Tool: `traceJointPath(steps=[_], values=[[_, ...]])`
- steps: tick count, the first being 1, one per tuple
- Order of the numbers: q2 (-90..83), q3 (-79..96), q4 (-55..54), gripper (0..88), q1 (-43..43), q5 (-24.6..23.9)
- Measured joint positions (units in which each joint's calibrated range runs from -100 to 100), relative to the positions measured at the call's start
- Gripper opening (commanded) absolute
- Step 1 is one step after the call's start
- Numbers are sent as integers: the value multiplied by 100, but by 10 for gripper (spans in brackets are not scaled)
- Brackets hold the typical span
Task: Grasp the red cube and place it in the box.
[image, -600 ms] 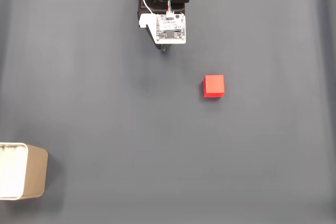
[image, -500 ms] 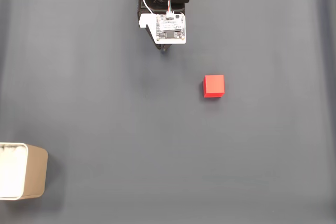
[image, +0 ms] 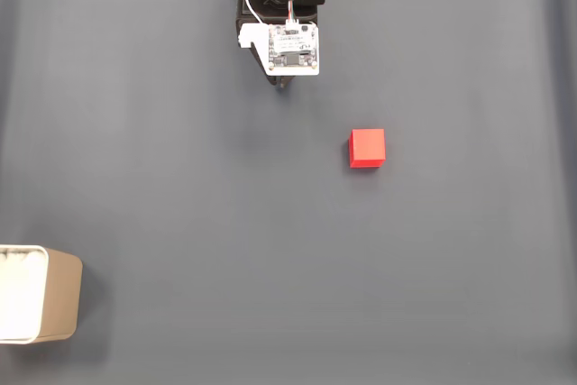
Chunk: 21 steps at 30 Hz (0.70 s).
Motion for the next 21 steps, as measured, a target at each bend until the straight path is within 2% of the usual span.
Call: traceJointPath(steps=[21], values=[[0, 0, 0, 0, 0, -39]])
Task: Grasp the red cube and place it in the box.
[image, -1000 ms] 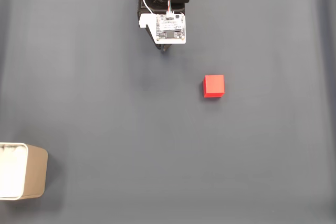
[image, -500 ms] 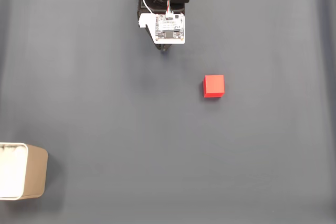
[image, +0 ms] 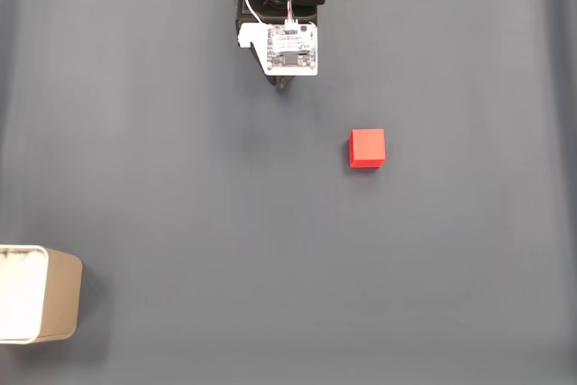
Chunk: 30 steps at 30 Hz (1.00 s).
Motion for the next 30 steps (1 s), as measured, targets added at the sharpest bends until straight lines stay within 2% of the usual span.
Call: traceJointPath(steps=[9, 30], values=[[0, 0, -95, 0, 0, 5], [261, -633, -1750, 0, 126, 98]])
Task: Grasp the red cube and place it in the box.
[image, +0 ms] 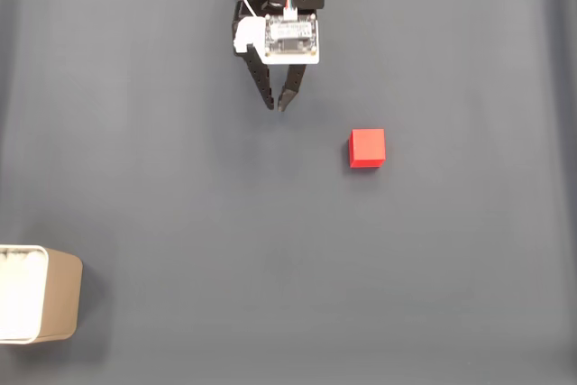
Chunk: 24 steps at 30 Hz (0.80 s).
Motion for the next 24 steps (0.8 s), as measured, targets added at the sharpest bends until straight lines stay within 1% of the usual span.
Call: traceJointPath(steps=[6, 14, 24], values=[[452, -714, -119, 0, -7, -5], [1511, -2052, -88, 0, -252, -156], [2909, -3797, 748, 29, -853, -342]])
